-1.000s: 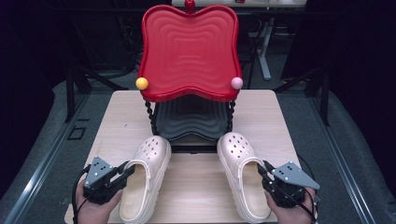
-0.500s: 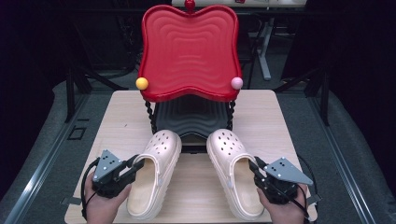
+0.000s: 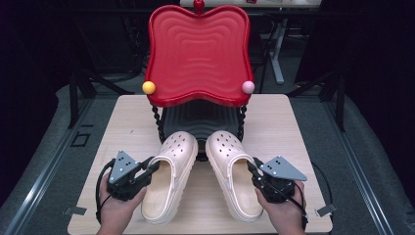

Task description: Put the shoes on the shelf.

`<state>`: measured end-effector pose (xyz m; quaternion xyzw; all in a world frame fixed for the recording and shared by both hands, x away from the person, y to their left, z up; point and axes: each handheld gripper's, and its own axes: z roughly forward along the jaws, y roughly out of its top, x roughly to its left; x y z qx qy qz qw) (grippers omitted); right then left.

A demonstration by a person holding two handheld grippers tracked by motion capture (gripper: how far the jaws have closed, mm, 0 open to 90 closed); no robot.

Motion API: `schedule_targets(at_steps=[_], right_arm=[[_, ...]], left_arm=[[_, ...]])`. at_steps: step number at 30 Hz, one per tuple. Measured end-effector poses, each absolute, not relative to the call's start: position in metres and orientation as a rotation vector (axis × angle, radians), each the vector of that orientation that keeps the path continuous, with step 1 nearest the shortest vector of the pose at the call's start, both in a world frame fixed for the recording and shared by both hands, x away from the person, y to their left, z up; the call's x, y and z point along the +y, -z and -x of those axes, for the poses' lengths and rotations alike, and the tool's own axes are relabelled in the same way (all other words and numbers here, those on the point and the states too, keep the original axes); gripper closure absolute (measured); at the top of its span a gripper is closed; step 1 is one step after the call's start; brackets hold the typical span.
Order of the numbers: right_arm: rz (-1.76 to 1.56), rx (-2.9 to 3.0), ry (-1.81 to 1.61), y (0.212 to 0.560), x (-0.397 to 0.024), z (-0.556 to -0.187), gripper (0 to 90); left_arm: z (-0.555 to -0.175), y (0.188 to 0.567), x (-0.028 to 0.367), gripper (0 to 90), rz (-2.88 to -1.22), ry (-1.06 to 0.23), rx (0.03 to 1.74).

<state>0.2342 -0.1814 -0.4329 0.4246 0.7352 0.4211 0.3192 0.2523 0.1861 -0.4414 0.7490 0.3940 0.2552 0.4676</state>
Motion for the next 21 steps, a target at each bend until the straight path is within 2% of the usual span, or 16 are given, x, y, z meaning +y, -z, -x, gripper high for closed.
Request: schedule_targets(at_steps=[21], right_arm=[[-1.105,1.955,-1.127,0.434,-0.164,-0.244,76.6]], left_arm=[[-0.256,0.443,0.18,75.4,-1.838,-0.634,0.966]])
